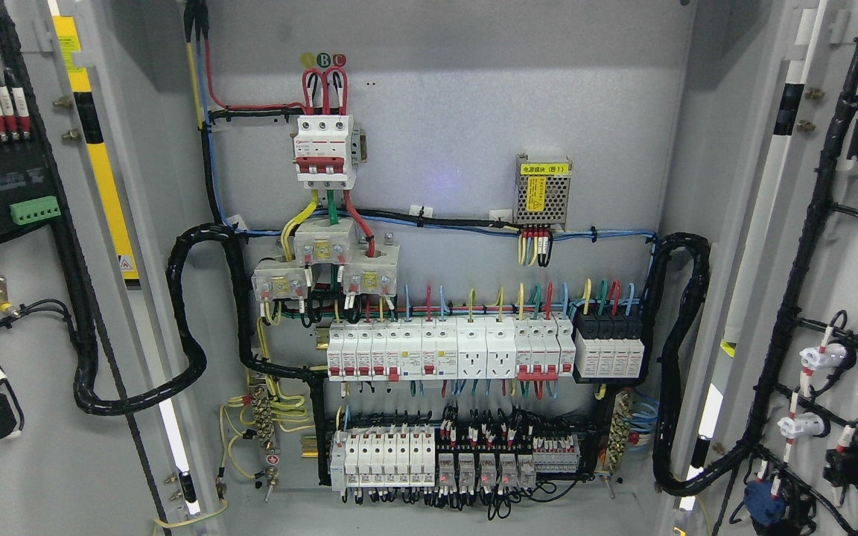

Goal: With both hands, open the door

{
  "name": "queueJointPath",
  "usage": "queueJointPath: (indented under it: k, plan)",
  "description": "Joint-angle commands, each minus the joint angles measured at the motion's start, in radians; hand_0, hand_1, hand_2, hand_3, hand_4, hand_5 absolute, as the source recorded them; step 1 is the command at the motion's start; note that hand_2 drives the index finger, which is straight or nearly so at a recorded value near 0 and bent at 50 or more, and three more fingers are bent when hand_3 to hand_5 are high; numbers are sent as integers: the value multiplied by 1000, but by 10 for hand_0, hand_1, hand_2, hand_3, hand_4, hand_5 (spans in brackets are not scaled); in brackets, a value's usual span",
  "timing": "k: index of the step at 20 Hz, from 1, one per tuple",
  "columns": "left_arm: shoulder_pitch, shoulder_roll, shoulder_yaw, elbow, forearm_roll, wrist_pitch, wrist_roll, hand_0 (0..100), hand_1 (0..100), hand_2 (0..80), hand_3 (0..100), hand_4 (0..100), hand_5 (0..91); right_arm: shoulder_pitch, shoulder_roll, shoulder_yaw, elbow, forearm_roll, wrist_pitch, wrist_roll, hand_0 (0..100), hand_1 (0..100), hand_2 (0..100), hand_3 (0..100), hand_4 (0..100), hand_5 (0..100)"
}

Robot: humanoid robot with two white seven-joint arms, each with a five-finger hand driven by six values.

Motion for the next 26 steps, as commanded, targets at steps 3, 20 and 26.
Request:
queueJointPath:
  k: [3,20,26]
  plan:
    - [20,-159,-286,380,-88,-3,5,120,556,0,0,0,0,-2,9,300,445,105,-1,0,0,500,40,0,0,0]
    - [-207,-350,-409,1523,-324,17,786,120,556,0,0,0,0,-173,200,305,1662,166,11,5,0,500,40,0,0,0]
    - [-207,-351,-400,1534,-345,166,663,120,556,0,0,0,0,-198,237,296,1749,268,262,-12,0,500,40,0,0,0]
